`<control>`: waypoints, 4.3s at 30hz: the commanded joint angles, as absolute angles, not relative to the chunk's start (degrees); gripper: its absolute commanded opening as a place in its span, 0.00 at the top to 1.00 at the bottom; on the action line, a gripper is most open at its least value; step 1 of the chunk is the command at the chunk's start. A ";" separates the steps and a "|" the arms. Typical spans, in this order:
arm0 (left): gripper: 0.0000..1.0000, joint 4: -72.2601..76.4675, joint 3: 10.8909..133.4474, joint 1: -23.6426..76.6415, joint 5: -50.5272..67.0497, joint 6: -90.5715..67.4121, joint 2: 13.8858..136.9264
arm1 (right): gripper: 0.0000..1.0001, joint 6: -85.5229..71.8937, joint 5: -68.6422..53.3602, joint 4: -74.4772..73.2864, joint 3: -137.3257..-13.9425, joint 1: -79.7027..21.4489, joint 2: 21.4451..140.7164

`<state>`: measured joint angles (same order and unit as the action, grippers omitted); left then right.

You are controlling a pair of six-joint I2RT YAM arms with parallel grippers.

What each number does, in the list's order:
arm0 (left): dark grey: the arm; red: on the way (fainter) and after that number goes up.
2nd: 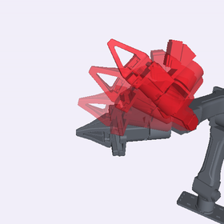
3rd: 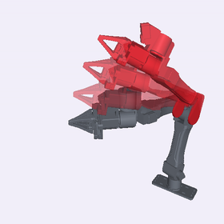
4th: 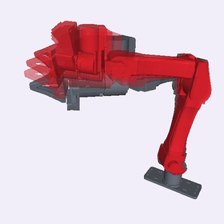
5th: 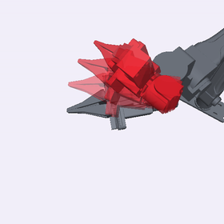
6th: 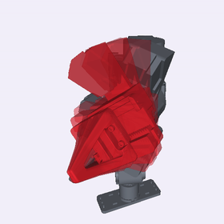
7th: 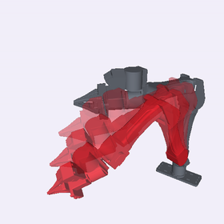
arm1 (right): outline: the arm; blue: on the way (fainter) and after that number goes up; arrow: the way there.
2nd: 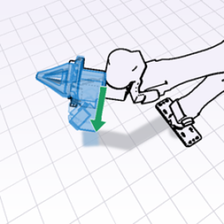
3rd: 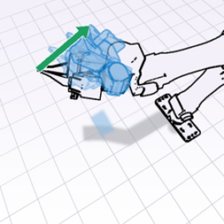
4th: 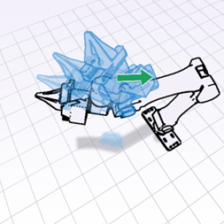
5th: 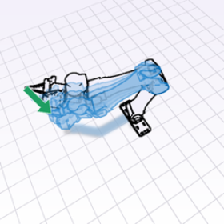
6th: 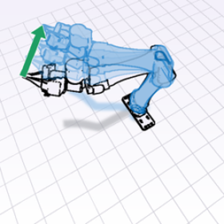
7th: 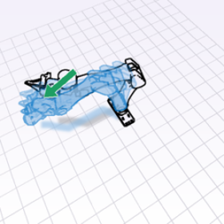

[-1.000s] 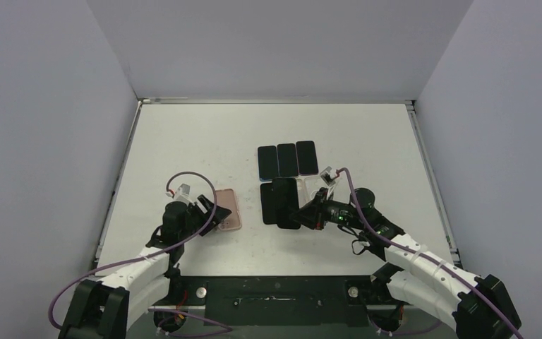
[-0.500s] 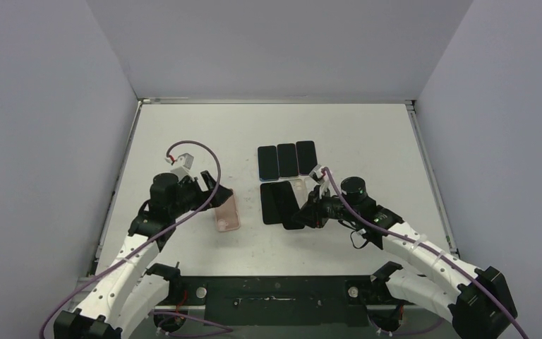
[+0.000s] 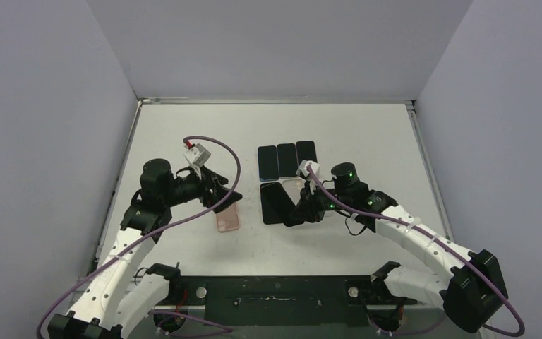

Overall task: Take the phone out of the phone case
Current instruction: Place the phone at the center of the board.

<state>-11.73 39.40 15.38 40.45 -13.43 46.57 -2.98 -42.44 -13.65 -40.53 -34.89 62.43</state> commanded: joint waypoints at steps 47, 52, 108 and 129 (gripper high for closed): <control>1.00 -19.10 51.71 31.52 49.92 9.28 63.06 | 0.43 18.06 -46.20 -17.09 -47.93 -39.18 63.46; 1.00 -4.66 44.60 24.24 44.97 -8.72 58.58 | 0.18 11.29 -38.25 -7.42 -42.65 -38.13 55.00; 0.89 55.64 22.75 27.56 -24.09 -65.34 92.15 | 0.00 -11.34 24.33 32.30 -1.93 -35.82 23.99; 0.48 50.39 24.53 28.12 -19.08 -56.15 91.03 | 0.00 -11.17 24.11 31.56 -3.07 -35.86 26.82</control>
